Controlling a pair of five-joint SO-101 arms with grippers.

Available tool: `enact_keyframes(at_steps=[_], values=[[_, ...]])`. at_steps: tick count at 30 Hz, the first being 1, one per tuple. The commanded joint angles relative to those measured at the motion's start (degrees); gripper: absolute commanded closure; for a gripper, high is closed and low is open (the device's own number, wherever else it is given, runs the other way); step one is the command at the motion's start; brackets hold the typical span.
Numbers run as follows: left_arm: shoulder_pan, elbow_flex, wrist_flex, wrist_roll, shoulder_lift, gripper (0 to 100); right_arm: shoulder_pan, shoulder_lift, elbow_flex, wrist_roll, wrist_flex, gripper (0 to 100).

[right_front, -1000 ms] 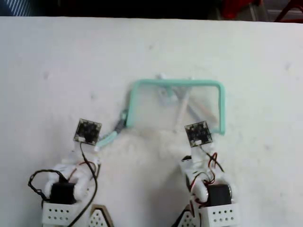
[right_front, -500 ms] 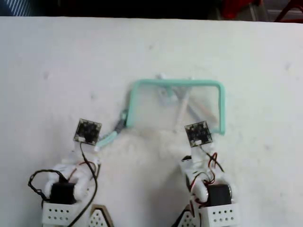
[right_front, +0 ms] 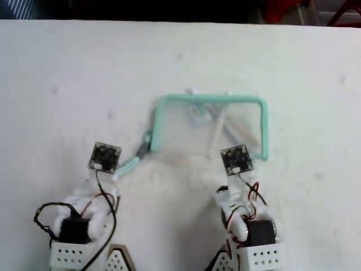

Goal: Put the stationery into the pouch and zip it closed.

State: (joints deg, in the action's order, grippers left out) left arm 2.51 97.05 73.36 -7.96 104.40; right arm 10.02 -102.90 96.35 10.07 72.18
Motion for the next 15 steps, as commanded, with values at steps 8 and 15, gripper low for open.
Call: enact_keyframes(at_steps=[8, 15], values=[[-0.13, -10.64, 3.87, 0.53, 0.40, 98, -0.31, -0.22, 0.35, 0.79, -5.85, 97.7], [-0.04, -16.44, 4.22, 0.53, 0.40, 98, -0.40, -0.22, -7.47, 0.79, -6.46, 97.7]])
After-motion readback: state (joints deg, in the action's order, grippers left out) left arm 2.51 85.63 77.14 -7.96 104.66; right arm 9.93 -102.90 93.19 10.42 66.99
